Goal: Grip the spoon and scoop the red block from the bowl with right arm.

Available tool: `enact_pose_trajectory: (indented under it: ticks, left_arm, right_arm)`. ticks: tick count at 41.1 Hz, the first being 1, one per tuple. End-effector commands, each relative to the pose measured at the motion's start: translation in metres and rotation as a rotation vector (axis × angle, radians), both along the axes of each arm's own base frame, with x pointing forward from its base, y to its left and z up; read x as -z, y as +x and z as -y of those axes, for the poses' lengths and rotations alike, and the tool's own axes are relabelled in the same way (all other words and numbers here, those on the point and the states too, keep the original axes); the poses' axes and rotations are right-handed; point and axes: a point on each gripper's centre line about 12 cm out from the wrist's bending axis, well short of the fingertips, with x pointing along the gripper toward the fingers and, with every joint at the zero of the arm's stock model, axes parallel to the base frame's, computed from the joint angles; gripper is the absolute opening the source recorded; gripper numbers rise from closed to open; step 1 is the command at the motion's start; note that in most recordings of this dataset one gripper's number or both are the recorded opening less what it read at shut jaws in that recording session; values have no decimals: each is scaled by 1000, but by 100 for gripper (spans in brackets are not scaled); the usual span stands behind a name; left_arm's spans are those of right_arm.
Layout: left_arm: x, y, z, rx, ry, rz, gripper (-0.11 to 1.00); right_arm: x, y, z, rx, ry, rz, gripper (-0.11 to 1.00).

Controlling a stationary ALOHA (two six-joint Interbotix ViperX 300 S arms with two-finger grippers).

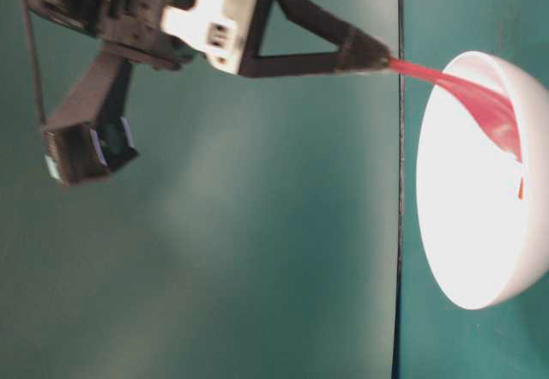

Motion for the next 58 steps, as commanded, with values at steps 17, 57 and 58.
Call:
enact_pose_trajectory:
  ticks: [17,57,58]
  left_arm:
    - [-16,2,0,3,6,50,0]
    - [-18,3,0,3,9,72,0]
    - [-19,3,0,3,8,75,0]
  right_arm:
    - [-1,19,18,50,-7,84,24]
    - [-8,29,21,72,-6,245,24]
    - [-8,28,22,74,-5,249,24]
